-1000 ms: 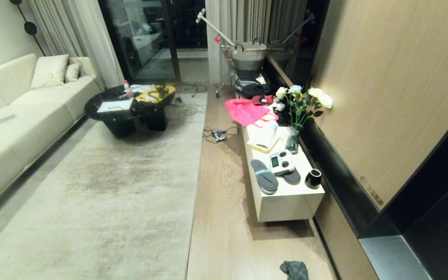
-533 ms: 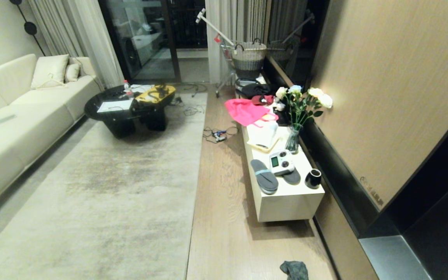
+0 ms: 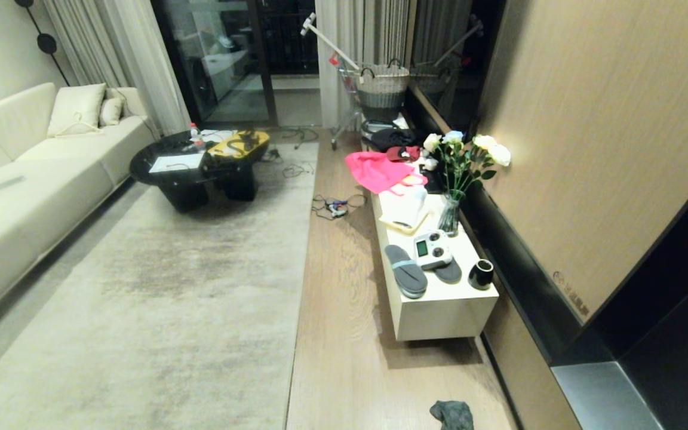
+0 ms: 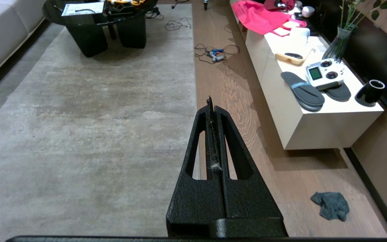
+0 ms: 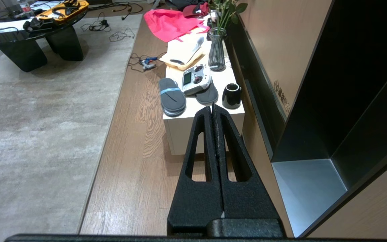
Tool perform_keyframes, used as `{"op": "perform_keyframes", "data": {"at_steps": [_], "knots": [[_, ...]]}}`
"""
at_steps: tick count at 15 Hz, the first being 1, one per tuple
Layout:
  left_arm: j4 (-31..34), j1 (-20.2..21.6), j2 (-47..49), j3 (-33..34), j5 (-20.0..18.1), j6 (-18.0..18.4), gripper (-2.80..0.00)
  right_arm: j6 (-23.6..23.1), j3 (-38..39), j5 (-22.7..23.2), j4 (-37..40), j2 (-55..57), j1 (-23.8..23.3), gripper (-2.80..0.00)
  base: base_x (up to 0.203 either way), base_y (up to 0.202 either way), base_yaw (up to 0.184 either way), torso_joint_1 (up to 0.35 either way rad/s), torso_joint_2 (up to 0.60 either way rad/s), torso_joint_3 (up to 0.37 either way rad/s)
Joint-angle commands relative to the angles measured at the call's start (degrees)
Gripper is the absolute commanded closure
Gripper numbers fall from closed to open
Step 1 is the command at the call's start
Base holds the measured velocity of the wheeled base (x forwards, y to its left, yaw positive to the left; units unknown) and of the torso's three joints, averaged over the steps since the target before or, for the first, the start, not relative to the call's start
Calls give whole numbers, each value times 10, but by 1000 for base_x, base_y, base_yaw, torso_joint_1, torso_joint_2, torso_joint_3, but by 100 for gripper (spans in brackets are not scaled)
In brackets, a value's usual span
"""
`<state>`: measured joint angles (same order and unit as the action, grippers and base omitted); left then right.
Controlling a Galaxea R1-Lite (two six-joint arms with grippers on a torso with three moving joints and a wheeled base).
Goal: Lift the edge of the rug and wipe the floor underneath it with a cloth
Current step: Pick up the rag
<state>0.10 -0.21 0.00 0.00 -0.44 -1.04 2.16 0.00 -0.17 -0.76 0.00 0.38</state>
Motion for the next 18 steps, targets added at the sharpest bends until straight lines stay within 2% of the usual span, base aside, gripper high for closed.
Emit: {"op": "perform_keyframes", "data": {"at_steps": [1,3,18], "knots": [[0,0,1,0,0,0,0,0,0,0,0,1,0,0,0,0,0,0,0,0],[0,0,1,0,0,0,0,0,0,0,0,1,1,0,0,0,0,-38,52,54],[1,0,1,0,0,0,0,2,0,-1,1,1,1,0,0,0,0,-130,321,187]]}}
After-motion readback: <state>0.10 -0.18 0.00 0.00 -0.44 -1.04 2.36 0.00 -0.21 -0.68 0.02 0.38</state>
